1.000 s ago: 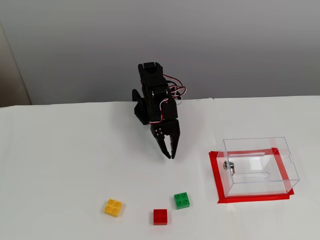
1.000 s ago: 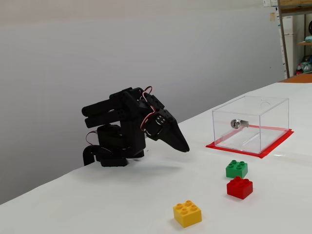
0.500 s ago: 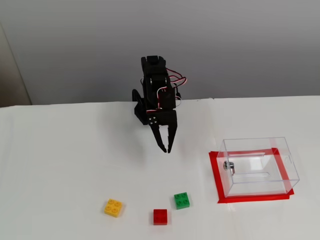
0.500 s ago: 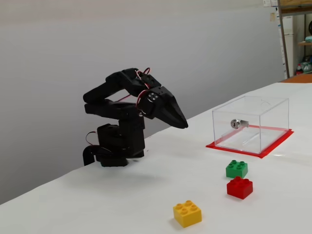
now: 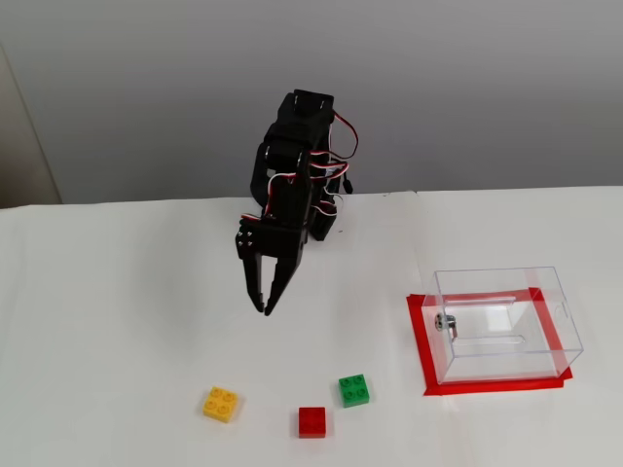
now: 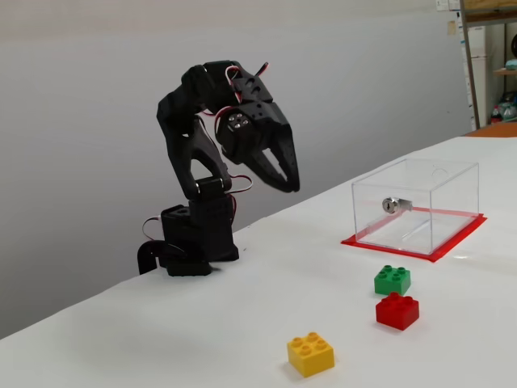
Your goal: Pick the yellow lego brick and place it into the transparent box
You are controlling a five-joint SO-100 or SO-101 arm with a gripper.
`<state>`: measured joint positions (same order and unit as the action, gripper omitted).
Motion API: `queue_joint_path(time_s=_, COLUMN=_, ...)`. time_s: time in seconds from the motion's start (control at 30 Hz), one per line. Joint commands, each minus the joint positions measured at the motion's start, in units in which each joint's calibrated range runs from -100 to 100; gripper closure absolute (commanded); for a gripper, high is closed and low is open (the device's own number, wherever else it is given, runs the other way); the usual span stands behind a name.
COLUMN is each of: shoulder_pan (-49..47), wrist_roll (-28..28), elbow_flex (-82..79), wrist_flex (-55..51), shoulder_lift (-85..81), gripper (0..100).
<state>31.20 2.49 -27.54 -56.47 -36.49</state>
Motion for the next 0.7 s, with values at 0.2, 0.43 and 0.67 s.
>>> queue_joint_path(time_s=0.2, shoulder_pan=11.6, wrist_roll=-0.2, elbow_flex=5.2, wrist_flex=-0.1, shoulder_lift=15.3, gripper=98)
queue_joint_path(time_s=0.43, shoulder_pan=11.6, wrist_roll=-0.3, elbow_flex=11.0, wrist_flex=-0.2, shoulder_lift=25.2, gripper=98)
queue_joint_path(time_s=0.67, shoulder_pan=11.4, wrist_roll=-1.4, elbow_flex=12.1, wrist_flex=-4.4, shoulder_lift=26.9, gripper=65)
